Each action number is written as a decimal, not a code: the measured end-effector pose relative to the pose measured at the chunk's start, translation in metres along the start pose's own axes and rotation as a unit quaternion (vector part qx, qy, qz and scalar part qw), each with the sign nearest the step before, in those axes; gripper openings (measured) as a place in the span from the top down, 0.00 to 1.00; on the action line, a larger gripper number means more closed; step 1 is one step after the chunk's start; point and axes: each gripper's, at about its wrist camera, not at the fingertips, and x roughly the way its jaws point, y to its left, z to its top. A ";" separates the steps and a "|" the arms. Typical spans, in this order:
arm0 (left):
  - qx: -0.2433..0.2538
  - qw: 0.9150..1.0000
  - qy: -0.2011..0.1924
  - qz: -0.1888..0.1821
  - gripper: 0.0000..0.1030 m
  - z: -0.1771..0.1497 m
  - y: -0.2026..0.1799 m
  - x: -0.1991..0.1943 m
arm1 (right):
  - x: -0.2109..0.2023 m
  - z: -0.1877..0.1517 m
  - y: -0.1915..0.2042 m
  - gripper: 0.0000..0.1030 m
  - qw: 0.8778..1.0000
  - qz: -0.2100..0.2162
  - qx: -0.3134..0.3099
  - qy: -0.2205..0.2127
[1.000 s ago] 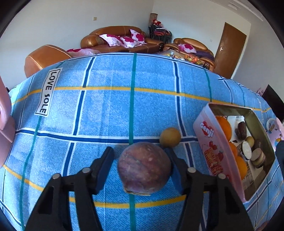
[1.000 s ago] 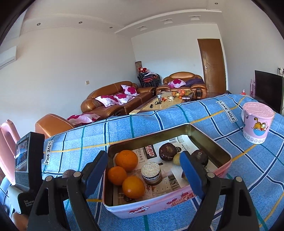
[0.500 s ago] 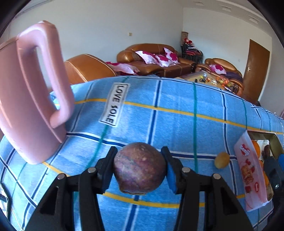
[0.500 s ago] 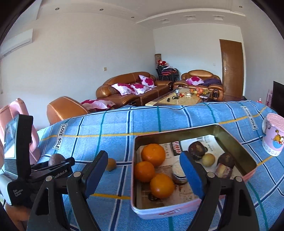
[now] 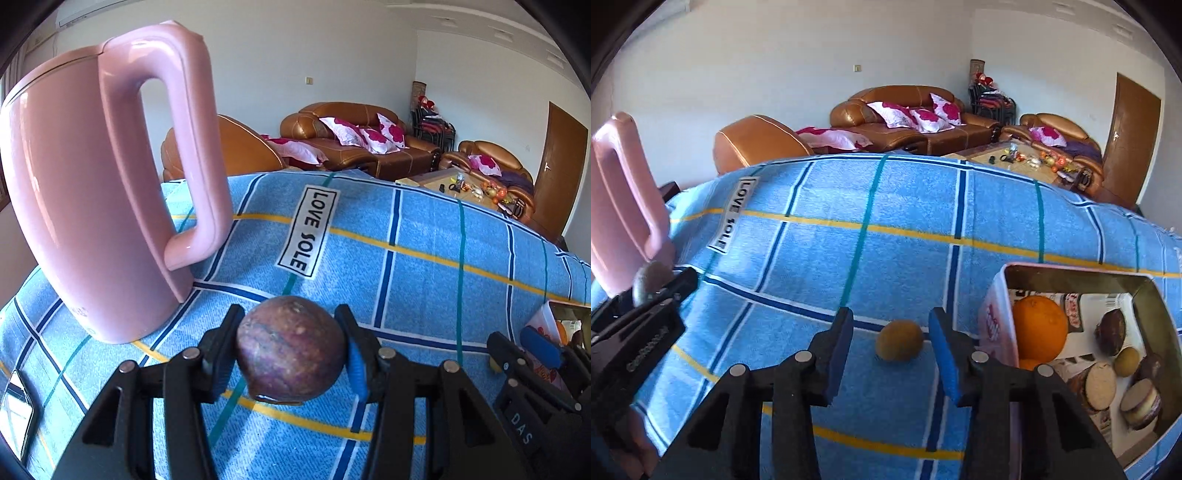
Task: Organize fruits
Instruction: 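Grasp the passion fruit with the left tool while the right tool grasps the small yellow fruit, then carry the passion fruit and small yellow fruit up and over the pink tin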
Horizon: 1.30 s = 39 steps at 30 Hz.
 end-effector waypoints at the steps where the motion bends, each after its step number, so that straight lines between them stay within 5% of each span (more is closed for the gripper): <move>1: 0.001 1.000 0.000 0.001 0.49 0.001 -0.001 0.000 | 0.002 0.001 0.002 0.57 1.000 -0.005 -0.006 0.003; 12: -0.008 1.000 0.000 0.007 0.49 0.003 0.002 0.000 | 0.006 -0.002 0.018 0.64 0.997 -0.049 -0.051 0.033; 22: -0.005 1.000 -0.008 0.006 0.49 0.001 0.000 -0.002 | 0.002 -0.005 0.007 0.72 0.999 -0.002 -0.019 0.044; 27: -0.003 1.000 -0.024 0.005 0.49 0.002 -0.003 -0.008 | -0.035 -0.012 0.004 0.72 0.999 -0.001 0.011 -0.050; 32: 0.004 0.999 -0.038 0.002 0.49 0.002 -0.008 -0.012 | -0.085 -0.026 0.000 0.72 0.983 -0.029 0.025 -0.182; 39: 0.008 0.999 -0.047 -0.004 0.49 0.000 -0.014 -0.018 | -0.098 -0.023 0.002 0.72 0.976 -0.052 0.004 -0.212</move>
